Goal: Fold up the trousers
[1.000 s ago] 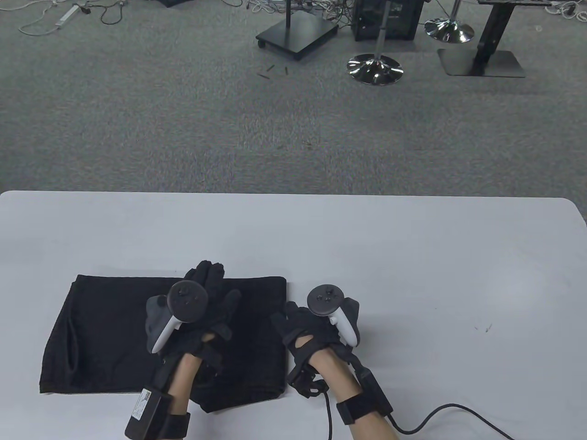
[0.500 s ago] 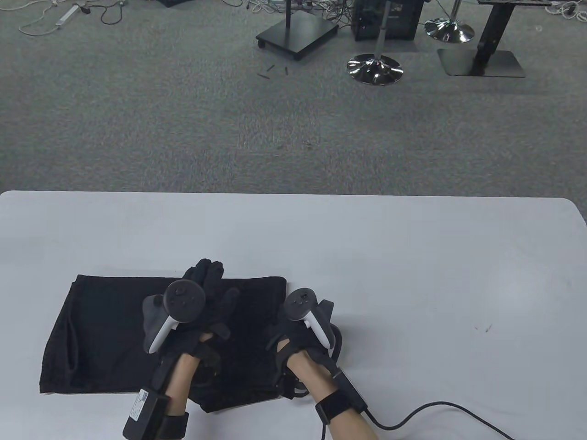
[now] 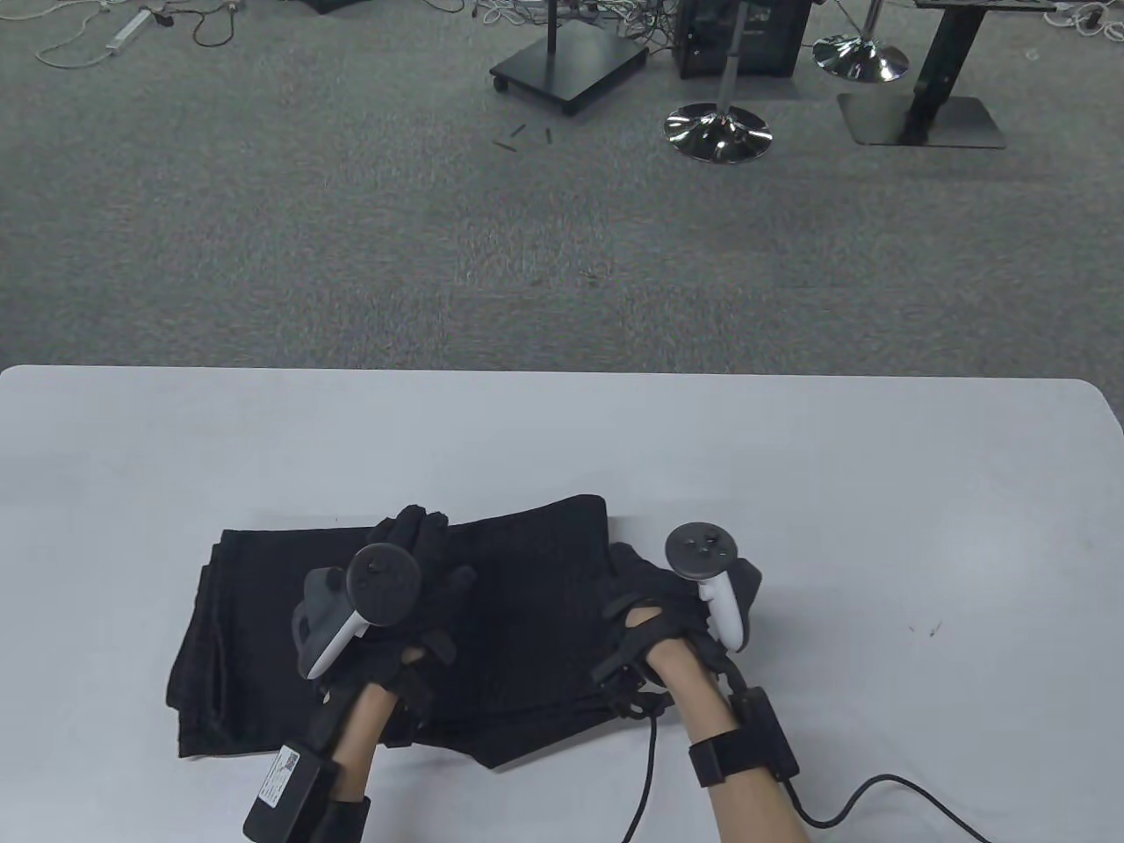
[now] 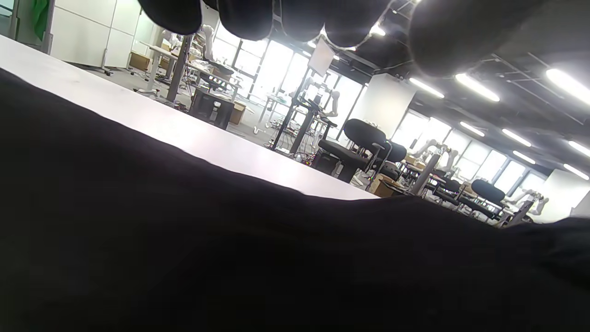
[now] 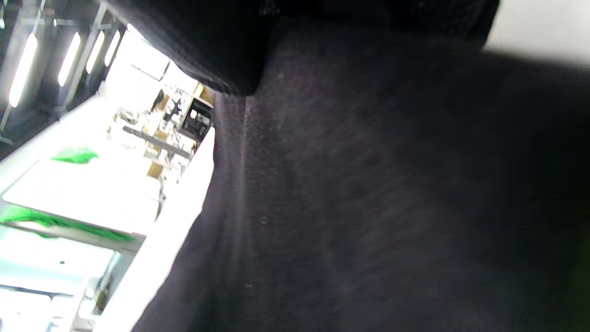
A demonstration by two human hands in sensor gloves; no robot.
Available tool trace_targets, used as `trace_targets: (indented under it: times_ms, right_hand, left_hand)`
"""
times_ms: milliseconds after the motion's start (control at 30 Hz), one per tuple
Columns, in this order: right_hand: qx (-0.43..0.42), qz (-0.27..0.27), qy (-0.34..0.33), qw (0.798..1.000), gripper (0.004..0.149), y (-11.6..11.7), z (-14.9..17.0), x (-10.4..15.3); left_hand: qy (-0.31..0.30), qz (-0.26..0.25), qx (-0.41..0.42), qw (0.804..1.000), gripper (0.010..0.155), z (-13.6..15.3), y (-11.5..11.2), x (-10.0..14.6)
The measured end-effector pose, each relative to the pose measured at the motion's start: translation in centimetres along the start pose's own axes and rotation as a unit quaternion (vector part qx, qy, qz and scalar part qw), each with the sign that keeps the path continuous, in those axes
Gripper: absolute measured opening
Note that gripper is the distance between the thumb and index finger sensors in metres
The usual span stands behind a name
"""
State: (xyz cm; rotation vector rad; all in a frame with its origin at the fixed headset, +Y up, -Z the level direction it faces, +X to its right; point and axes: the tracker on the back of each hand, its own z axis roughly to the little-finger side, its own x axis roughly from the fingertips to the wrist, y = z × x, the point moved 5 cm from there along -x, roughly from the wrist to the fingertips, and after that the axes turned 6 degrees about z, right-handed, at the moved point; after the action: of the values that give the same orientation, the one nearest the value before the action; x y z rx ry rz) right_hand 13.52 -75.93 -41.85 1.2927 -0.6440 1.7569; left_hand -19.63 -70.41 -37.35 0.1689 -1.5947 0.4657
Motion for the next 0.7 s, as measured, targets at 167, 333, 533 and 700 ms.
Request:
trace_targets:
  times_ms: [167, 333, 533, 700]
  right_hand:
    - [-0.059, 0.024, -0.007, 0.998, 0.055, -6.8, 0.7, 0.2]
    - [-0.075, 0.069, -0.005, 0.995, 0.054, -13.2, 1.5, 1.0]
    - [-0.075, 0.109, -0.005, 0.991, 0.054, -18.1, 1.9, 2.3]
    - [-0.054, 0.125, -0.004, 0.991, 0.054, -20.2, 1.5, 3.1]
  left_hand:
    - [-0.014, 0.042, -0.044, 0.998, 0.079, -0.9, -1.8, -0.5]
    - [-0.019, 0.089, -0.075, 0.993, 0.082, -1.4, -3.7, -1.1]
    - [-0.025, 0.164, -0.104, 0.981, 0.084, -1.5, -6.1, -1.6]
    - [-0.001, 0.199, -0.137, 0.970, 0.087, -0.7, -7.2, -1.7]
